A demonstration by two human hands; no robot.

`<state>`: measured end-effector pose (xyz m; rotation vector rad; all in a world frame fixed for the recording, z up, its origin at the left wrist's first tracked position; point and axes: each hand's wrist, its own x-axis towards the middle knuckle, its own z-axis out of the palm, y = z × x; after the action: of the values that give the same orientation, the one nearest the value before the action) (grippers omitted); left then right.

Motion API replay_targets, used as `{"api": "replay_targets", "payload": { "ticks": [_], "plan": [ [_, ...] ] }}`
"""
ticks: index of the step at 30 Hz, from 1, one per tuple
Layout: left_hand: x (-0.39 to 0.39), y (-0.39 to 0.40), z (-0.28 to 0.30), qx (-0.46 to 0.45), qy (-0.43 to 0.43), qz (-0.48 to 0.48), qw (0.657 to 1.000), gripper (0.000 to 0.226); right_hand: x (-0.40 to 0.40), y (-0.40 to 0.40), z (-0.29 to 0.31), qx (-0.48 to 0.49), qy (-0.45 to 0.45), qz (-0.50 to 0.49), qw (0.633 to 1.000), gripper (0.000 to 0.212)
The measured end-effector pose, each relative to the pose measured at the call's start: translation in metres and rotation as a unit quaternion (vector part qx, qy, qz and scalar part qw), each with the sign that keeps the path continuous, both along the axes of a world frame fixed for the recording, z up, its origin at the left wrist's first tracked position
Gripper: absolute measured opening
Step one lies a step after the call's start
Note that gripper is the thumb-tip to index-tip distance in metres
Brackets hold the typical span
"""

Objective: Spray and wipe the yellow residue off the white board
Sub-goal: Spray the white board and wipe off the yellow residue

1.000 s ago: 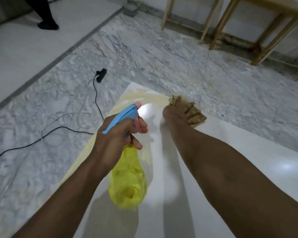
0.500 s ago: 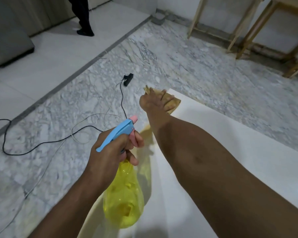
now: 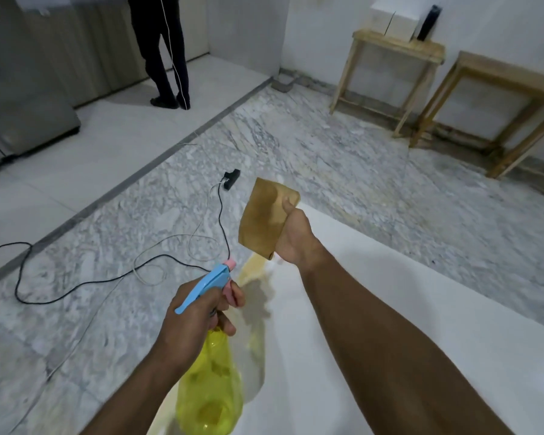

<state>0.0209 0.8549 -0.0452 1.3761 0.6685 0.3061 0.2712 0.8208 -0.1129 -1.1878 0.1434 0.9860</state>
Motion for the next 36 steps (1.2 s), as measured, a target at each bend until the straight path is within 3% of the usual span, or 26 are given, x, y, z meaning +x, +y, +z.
{"api": "replay_targets", "payload": {
  "ticks": [10, 23, 29, 36],
  "plan": [
    [-0.031, -0.088, 0.025, 0.025, 0.066, 0.049, 0.996, 0.022, -0.085, -0.134, 0.028, 0.103, 0.084, 0.006, 0.991, 0.062],
    [-0.092, -0.242, 0.039, 0.061, 0.080, 0.099, 0.990, 0.026, -0.155, -0.285, 0.069, 0.050, 0.080, 0.020, 0.995, 0.060],
    [-0.108, -0.258, 0.040, 0.067, 0.070, 0.115, 0.989, 0.026, -0.169, -0.292, 0.061, 0.044, 0.088, 0.019, 0.995, 0.059],
    [-0.091, -0.206, 0.034, 0.030, 0.043, 0.115, 0.992, 0.030, -0.153, -0.245, 0.033, 0.013, 0.092, 0.001, 0.996, 0.055]
  ]
}}
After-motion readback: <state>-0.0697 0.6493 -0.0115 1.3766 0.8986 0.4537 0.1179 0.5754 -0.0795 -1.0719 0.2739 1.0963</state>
